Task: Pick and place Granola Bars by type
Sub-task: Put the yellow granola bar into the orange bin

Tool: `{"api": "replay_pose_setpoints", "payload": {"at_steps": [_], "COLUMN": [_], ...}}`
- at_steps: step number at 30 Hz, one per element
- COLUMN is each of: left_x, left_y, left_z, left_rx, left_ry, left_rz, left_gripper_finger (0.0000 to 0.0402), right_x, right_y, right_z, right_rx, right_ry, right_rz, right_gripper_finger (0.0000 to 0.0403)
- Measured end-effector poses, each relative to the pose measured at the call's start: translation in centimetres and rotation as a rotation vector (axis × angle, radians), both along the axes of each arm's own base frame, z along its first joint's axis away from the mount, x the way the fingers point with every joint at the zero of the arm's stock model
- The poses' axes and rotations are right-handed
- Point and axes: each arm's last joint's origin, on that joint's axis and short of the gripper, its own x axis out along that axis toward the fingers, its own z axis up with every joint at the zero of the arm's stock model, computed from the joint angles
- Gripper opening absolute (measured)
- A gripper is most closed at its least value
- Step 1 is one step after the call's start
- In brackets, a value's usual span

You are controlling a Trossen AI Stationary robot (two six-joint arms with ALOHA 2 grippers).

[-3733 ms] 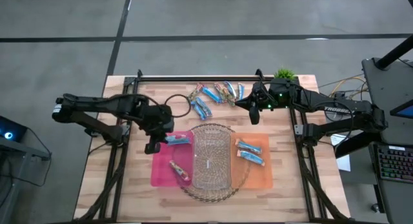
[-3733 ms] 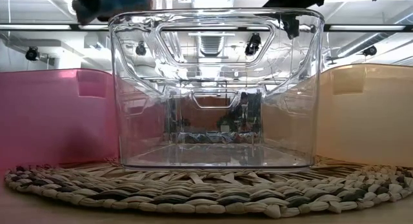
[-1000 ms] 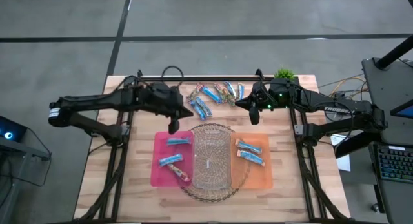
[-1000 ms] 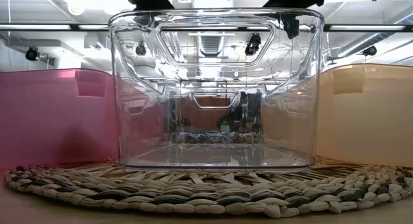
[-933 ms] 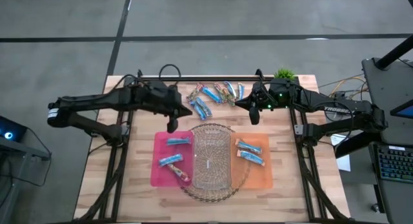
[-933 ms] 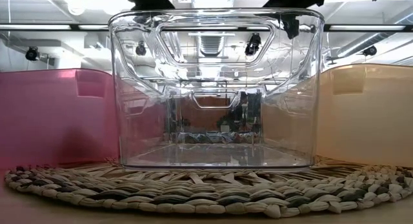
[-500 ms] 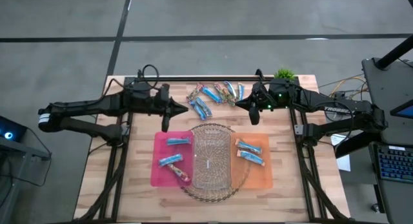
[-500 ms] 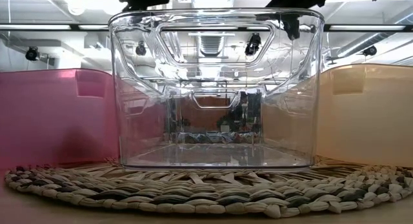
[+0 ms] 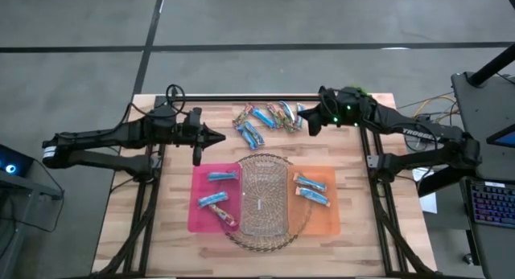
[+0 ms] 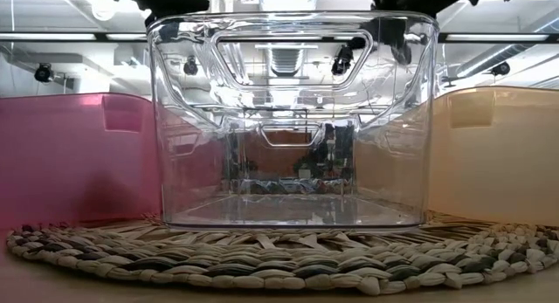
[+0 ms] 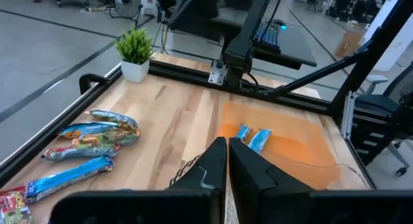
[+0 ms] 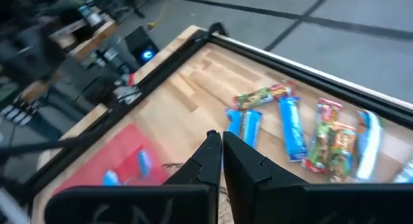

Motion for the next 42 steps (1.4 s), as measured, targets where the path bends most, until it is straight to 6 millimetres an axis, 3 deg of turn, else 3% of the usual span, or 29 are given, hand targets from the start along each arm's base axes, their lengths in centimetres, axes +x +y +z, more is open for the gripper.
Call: {"api": "replay_pose_setpoints", "payload": {"at_steps": [8, 19, 29, 35, 42], "left_x": [0.0, 0.0, 0.0, 0.0, 0.0], "left_y": [0.1, 0.1, 0.1, 0.1, 0.1], "left_z": [-0.1, 0.0, 0.0, 0.0, -0.1], "left_rx": [0.005, 0.002, 0.001, -0.019, -0.049], "left_ry": [0.005, 0.004, 0.004, 0.002, 0.002], "left_rz": [0.027, 0.03, 0.03, 0.034, 0.04], "left_gripper_finger": [0.0, 0.0, 0.0, 0.0, 0.0], "right_x": [1.8, 3.9, 6.8, 7.4, 7.1], "right_y": [-3.4, -10.9, -14.9, -15.5, -15.7], "right_z": [-1.6, -3.2, -6.5, -8.9, -9.2], "right_rx": [0.117, 0.259, 0.384, 0.465, 0.452], "right_ry": [0.114, 0.414, 0.613, 0.724, 0.742], "right_rz": [-0.066, -0.226, -0.271, -0.31, -0.491], "right_gripper_finger": [0.0008, 0.002, 0.0143, 0.0214, 0.0262]}}
